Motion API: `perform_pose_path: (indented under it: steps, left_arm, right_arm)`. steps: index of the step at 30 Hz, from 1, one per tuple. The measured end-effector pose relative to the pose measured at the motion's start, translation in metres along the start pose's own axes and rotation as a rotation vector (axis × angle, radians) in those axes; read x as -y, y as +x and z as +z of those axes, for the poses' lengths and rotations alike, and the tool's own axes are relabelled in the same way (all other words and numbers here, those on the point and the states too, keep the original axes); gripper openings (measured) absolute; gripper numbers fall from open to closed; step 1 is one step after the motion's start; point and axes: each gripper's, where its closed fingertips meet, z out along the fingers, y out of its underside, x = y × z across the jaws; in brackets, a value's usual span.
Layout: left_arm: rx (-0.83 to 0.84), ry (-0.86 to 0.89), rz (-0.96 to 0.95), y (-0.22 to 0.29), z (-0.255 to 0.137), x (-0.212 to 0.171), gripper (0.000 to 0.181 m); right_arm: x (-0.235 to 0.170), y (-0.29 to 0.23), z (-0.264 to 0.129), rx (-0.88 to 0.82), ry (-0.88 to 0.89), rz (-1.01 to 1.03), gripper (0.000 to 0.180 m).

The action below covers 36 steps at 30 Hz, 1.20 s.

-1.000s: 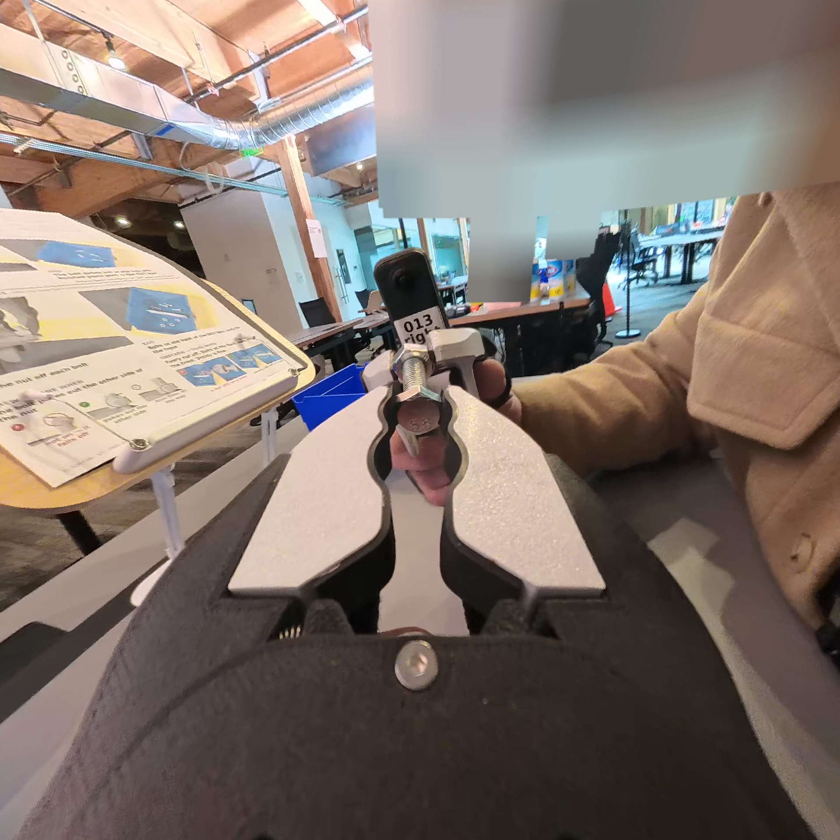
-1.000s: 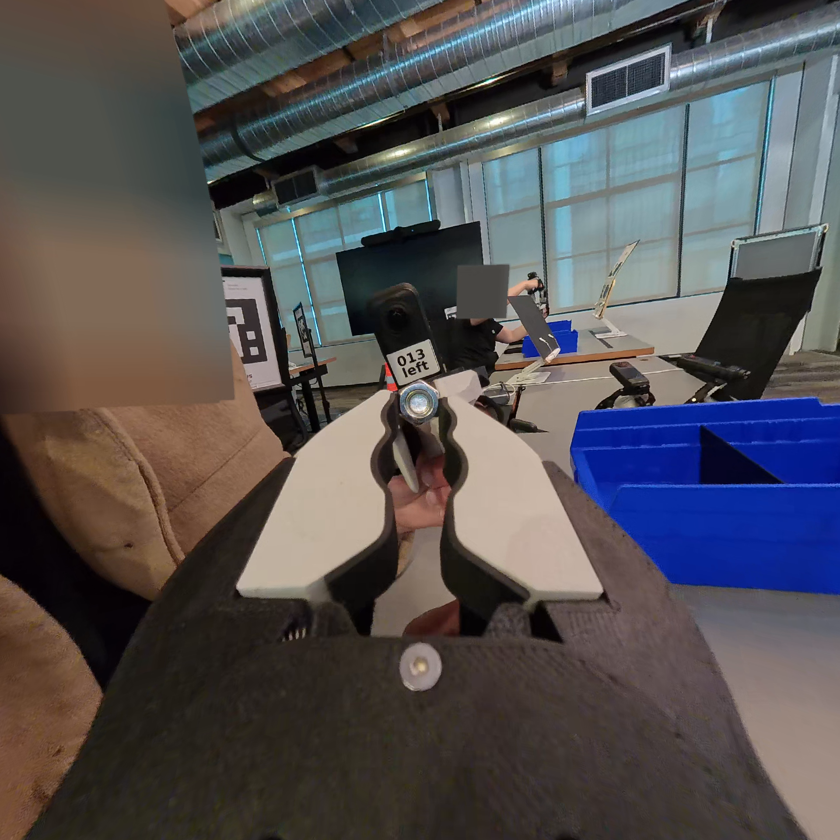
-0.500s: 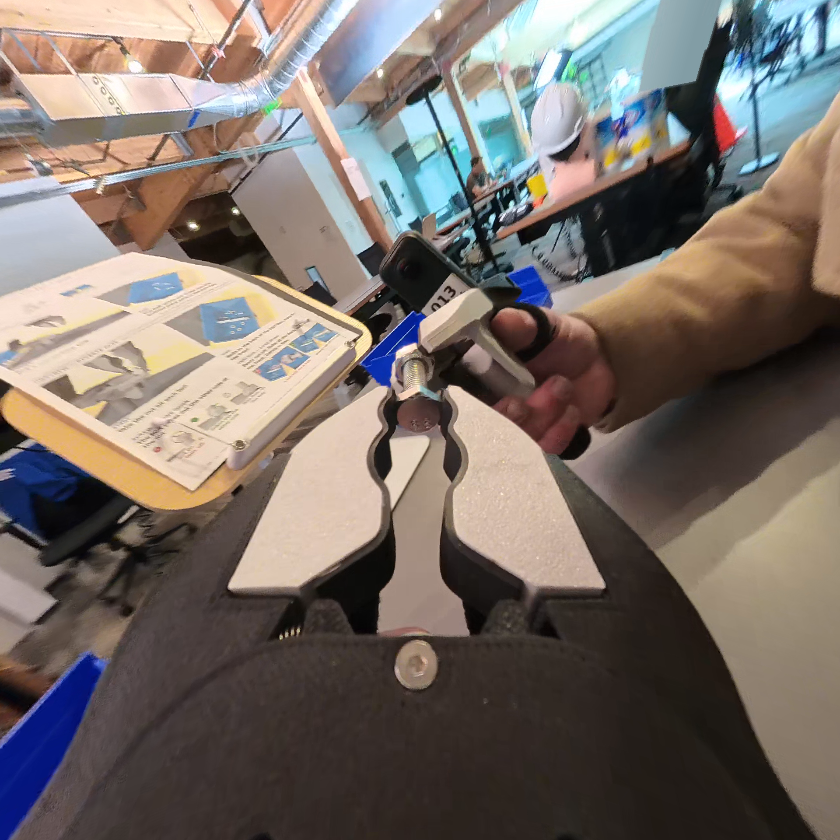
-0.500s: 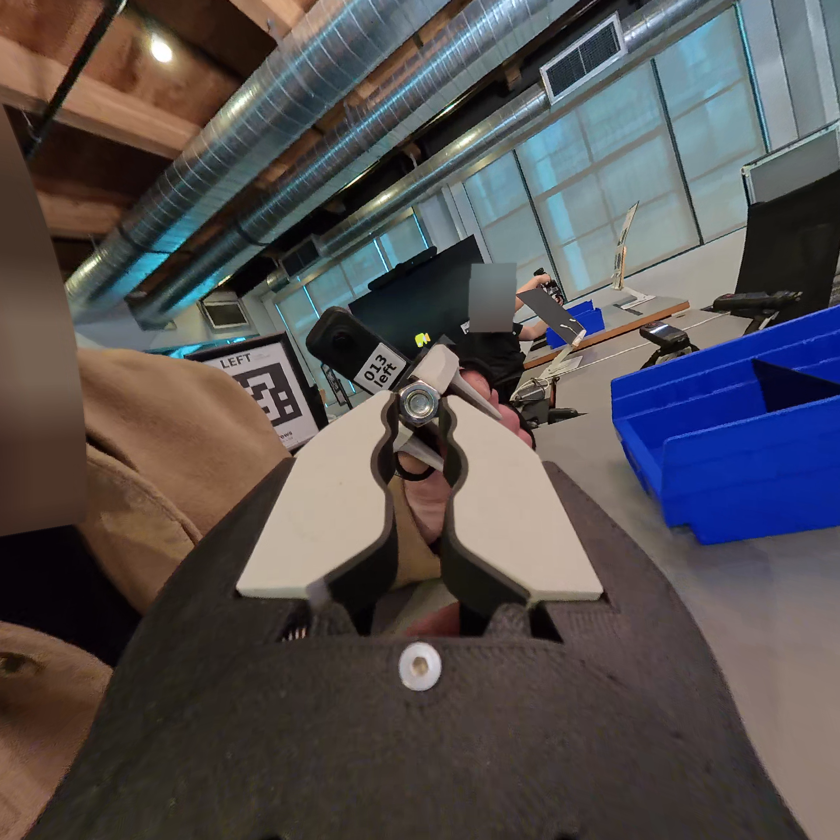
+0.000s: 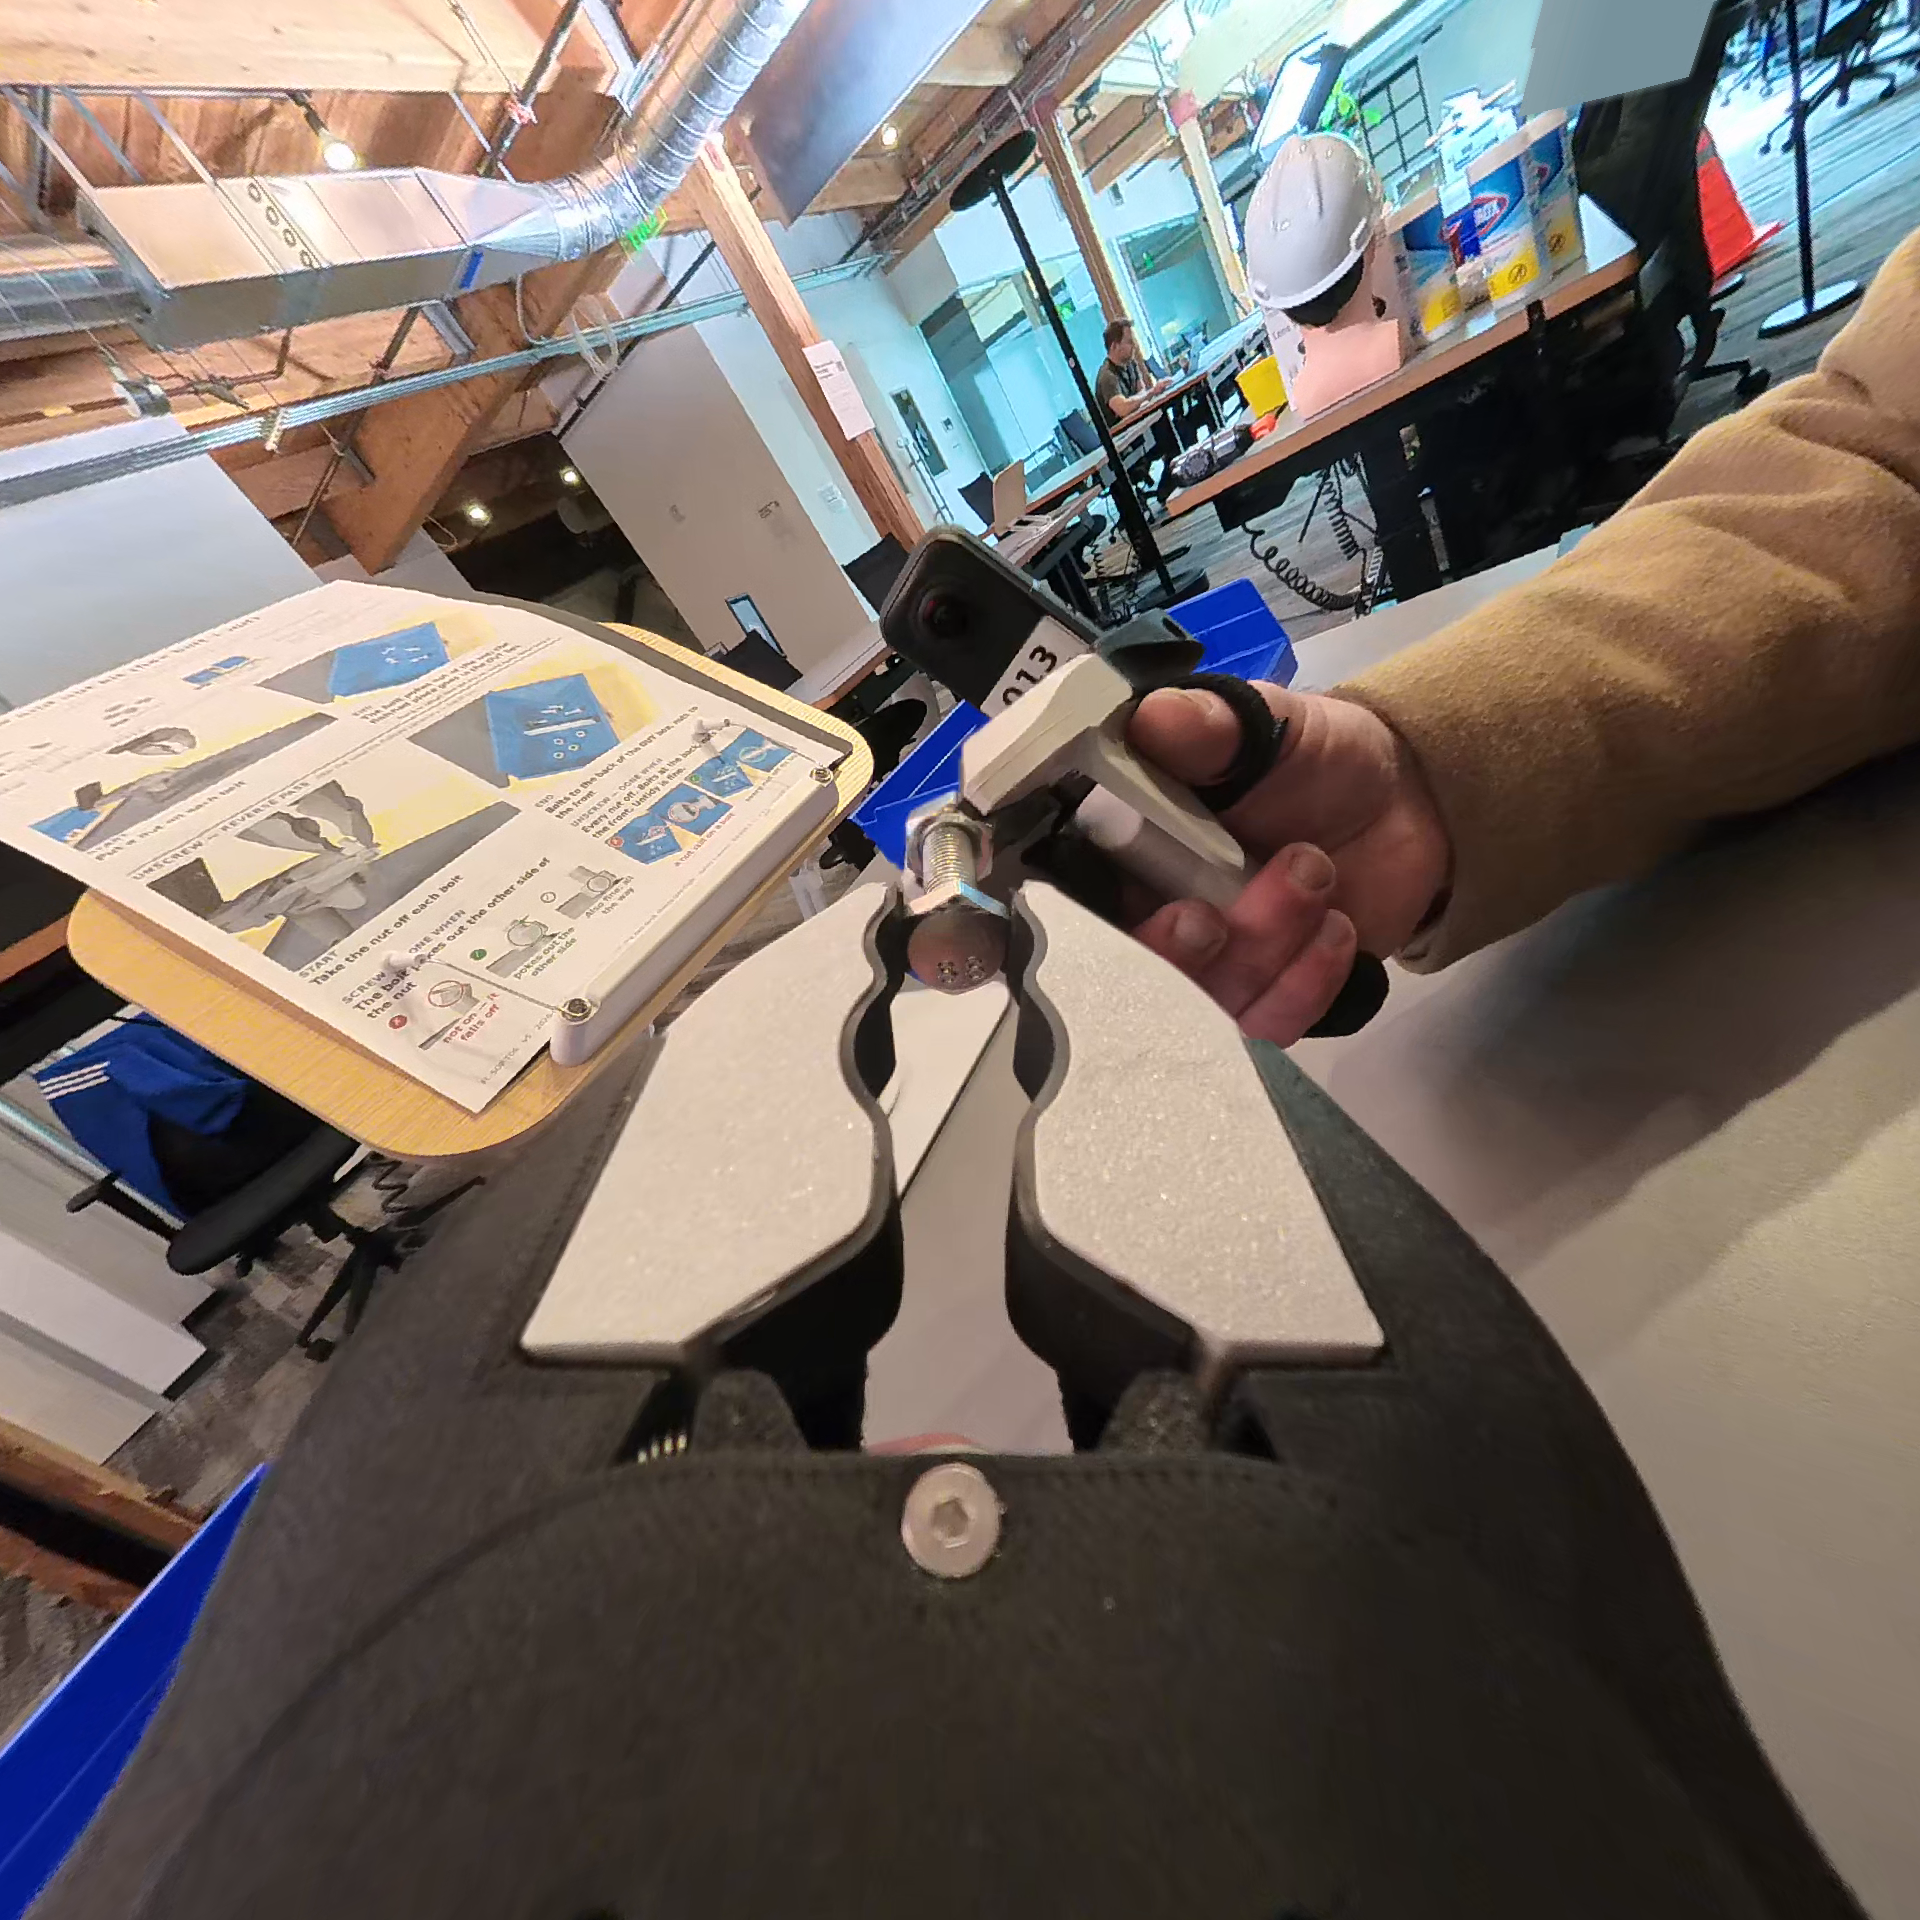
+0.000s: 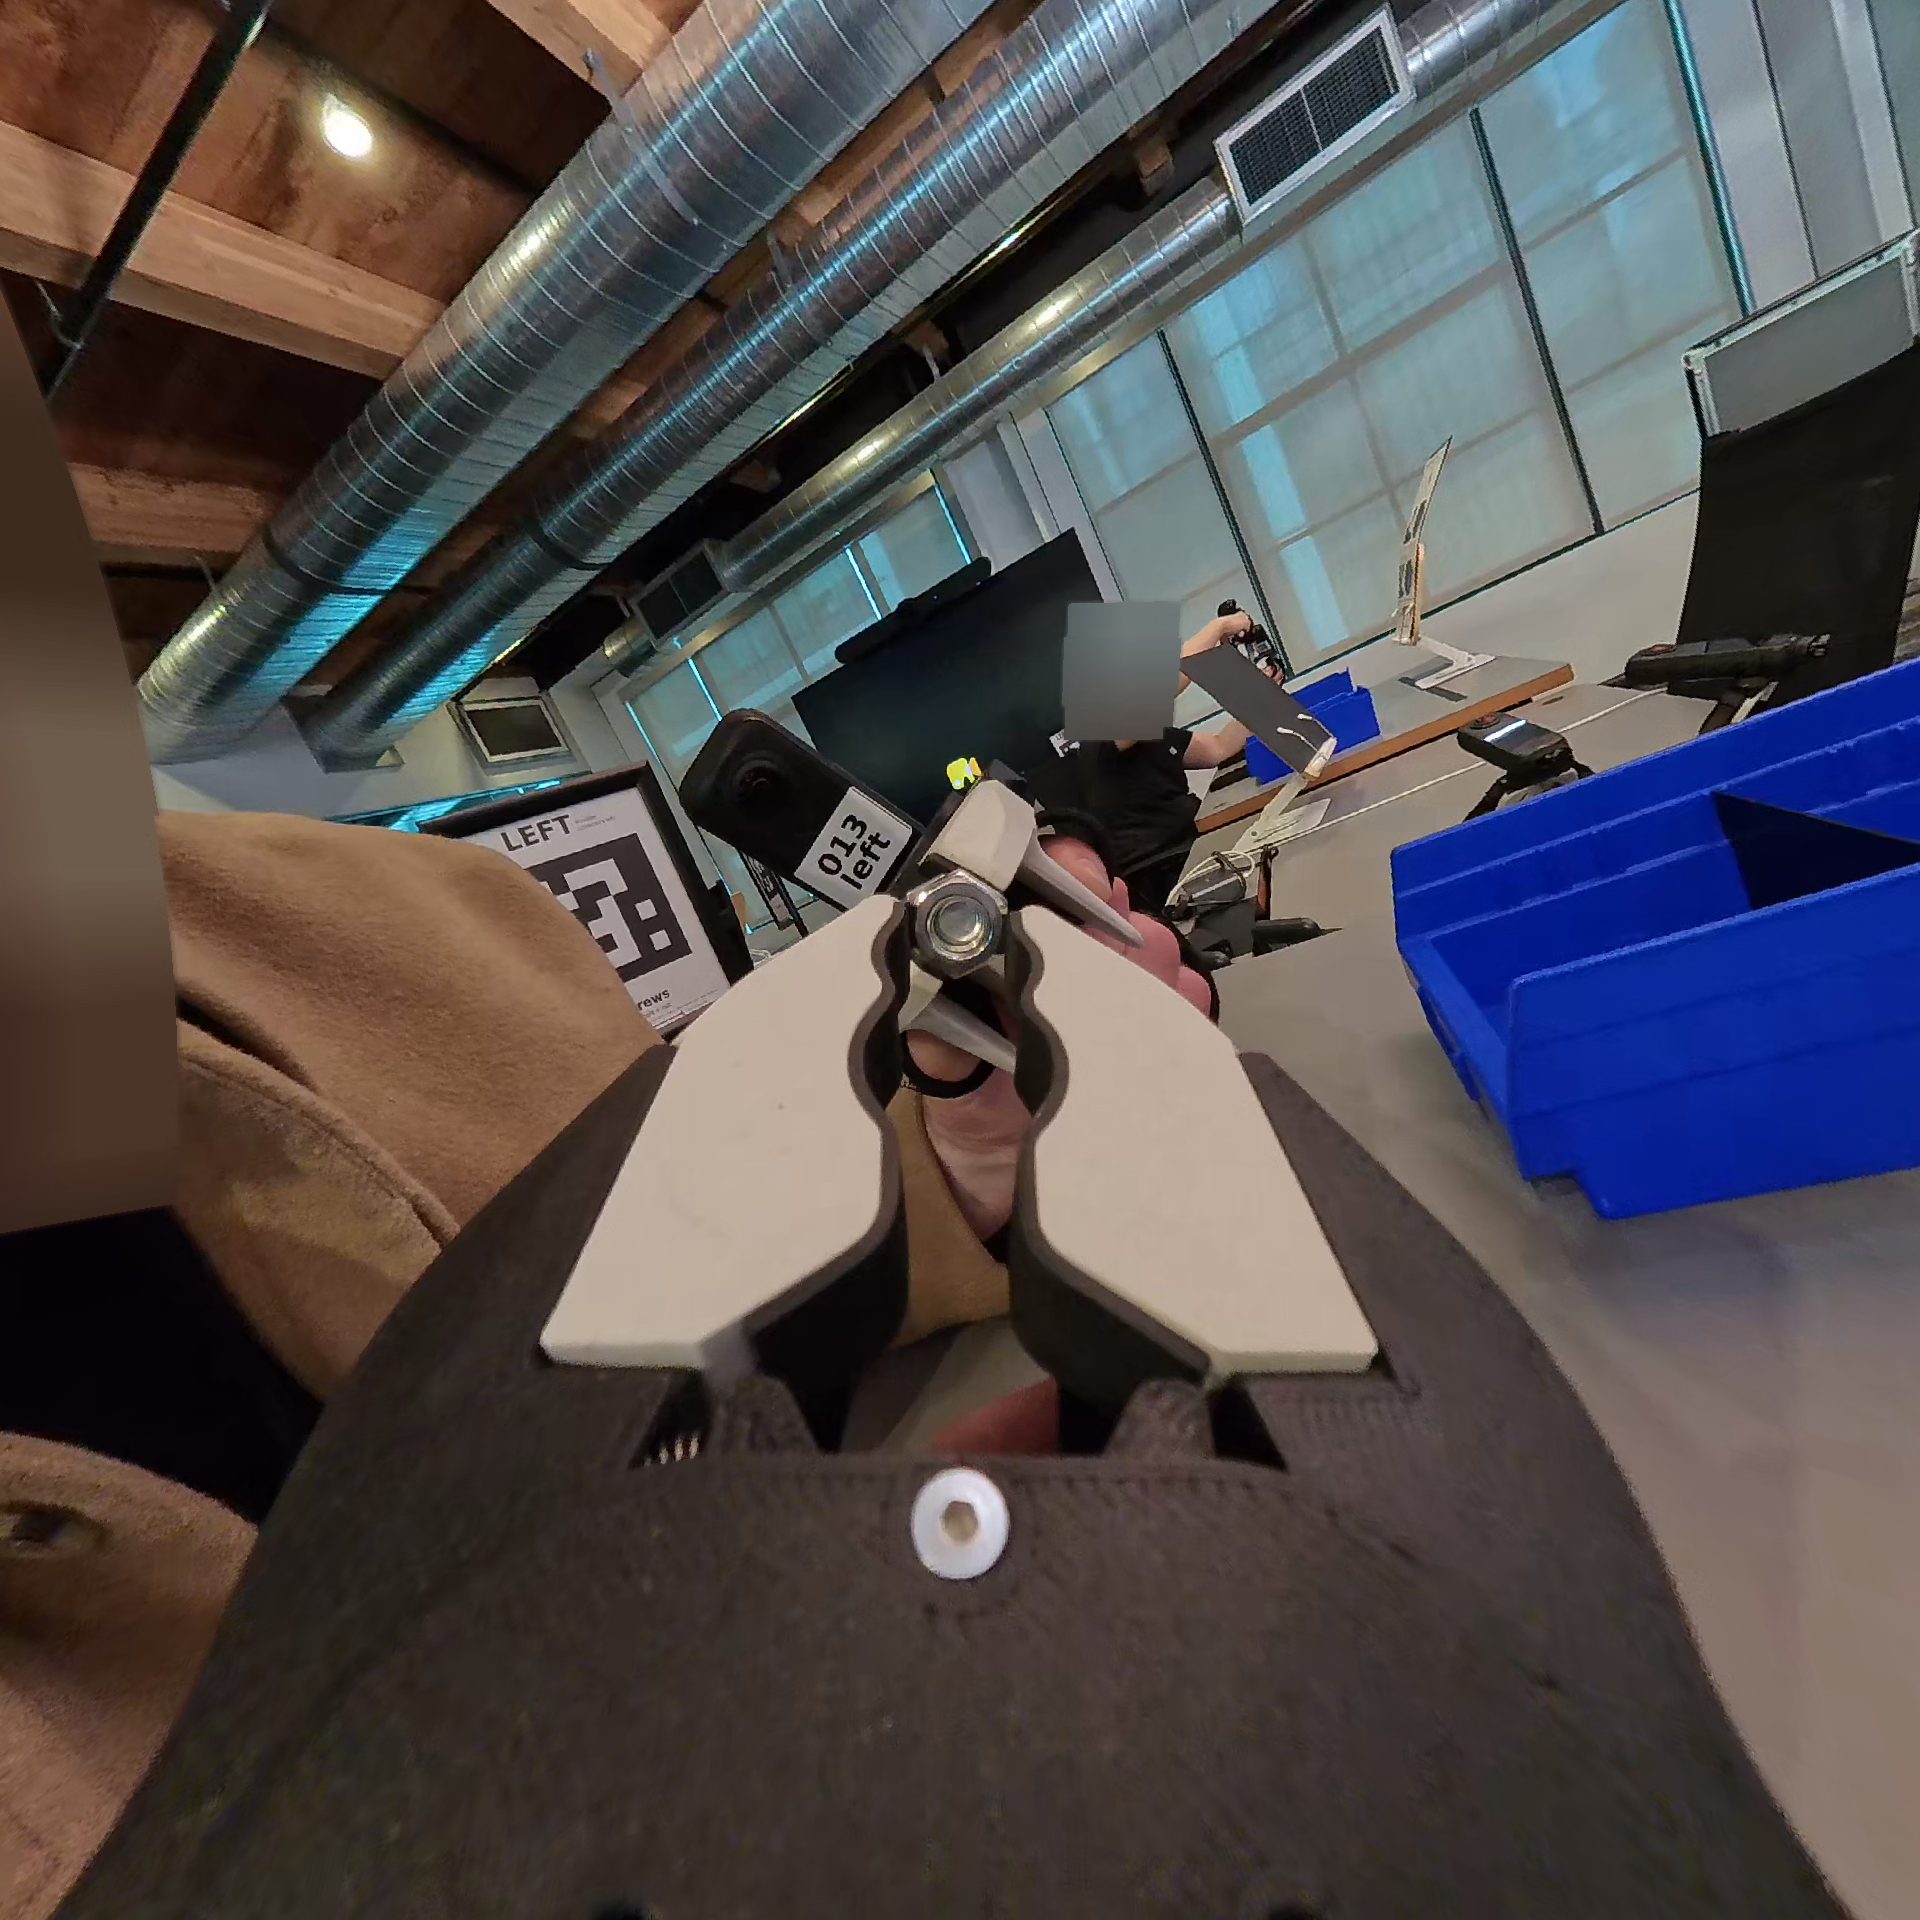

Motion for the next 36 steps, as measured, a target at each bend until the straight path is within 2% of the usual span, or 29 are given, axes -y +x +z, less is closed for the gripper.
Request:
perform_pose_path:
  steps: [6,15,24,32,36]
  left_arm:
    - [-0.019,0.012,-0.023,0.001,-0.002,0.000,0.018]
    - [-0.111,0.033,-0.067,0.011,-0.002,0.004,0.018]
    - [-0.059,-0.033,0.119,0.010,-0.002,0.007,0.018]
    - [-0.028,-0.098,0.205,0.007,-0.003,0.003,0.018]
    - [-0.016,-0.154,0.310,0.008,-0.003,0.003,0.018]
  right_arm:
    - [-0.001,-0.001,0.000,0.003,-0.019,-0.029,0.016]
    - [-0.007,-0.010,-0.004,0.064,-0.158,-0.094,0.017]
    - [-0.006,-0.011,-0.003,0.116,-0.104,0.106,0.017]
    - [-0.005,-0.007,-0.002,0.048,-0.118,0.114,0.017]
    - [-0.006,-0.008,-0.002,0.049,-0.125,0.146,0.017]
